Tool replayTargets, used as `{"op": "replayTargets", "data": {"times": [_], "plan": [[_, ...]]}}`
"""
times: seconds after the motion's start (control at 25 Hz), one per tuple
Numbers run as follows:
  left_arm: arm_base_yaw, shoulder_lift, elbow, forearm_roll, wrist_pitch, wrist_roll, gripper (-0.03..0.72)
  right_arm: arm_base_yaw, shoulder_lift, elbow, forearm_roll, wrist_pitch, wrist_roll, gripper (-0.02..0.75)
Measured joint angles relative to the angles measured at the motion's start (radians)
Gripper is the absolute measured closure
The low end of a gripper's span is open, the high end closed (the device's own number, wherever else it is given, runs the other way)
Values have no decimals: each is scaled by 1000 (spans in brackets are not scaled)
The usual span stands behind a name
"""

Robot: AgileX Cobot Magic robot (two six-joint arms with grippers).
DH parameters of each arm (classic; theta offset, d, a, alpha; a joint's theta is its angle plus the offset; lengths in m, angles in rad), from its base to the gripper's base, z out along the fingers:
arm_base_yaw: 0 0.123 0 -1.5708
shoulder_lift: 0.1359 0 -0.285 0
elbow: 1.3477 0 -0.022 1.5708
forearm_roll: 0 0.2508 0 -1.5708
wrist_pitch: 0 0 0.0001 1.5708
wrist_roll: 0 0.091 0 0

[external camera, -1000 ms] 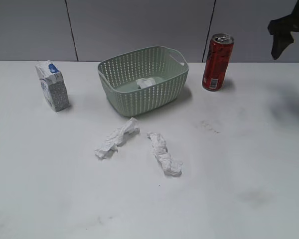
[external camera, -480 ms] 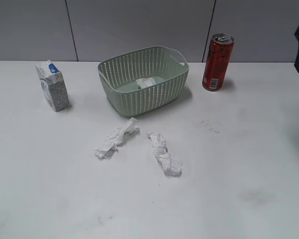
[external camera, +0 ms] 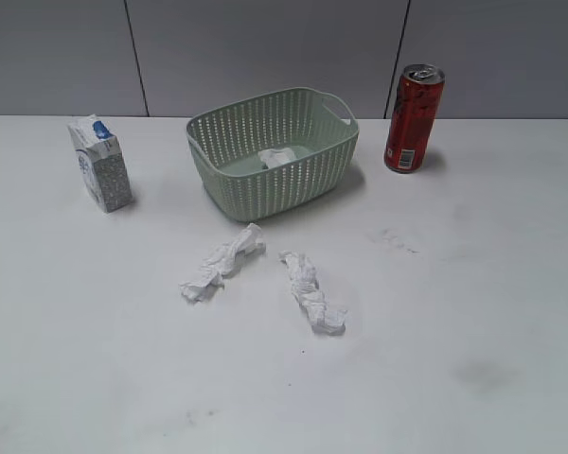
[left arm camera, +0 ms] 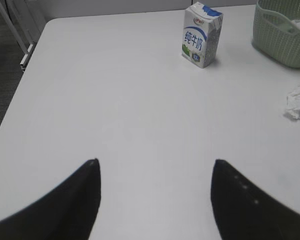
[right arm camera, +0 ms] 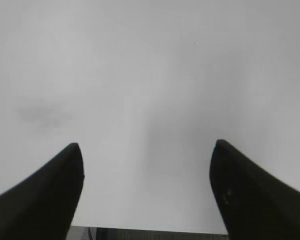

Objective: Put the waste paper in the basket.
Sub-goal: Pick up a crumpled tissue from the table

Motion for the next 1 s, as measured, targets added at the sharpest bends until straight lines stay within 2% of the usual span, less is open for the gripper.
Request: {"op": "replayTargets", "data": {"times": [0.2, 0.52, 1.0], "plan": [[0, 0, 0, 0, 0, -5, 159, 0, -202, 191, 1, -43, 0, 147], [0, -21, 0, 0, 1, -8, 159, 0, -489, 399, 2, -75, -2, 147], [0, -71, 0, 1, 2, -9, 159, 0, -945, 555, 26, -75, -3, 147]]}}
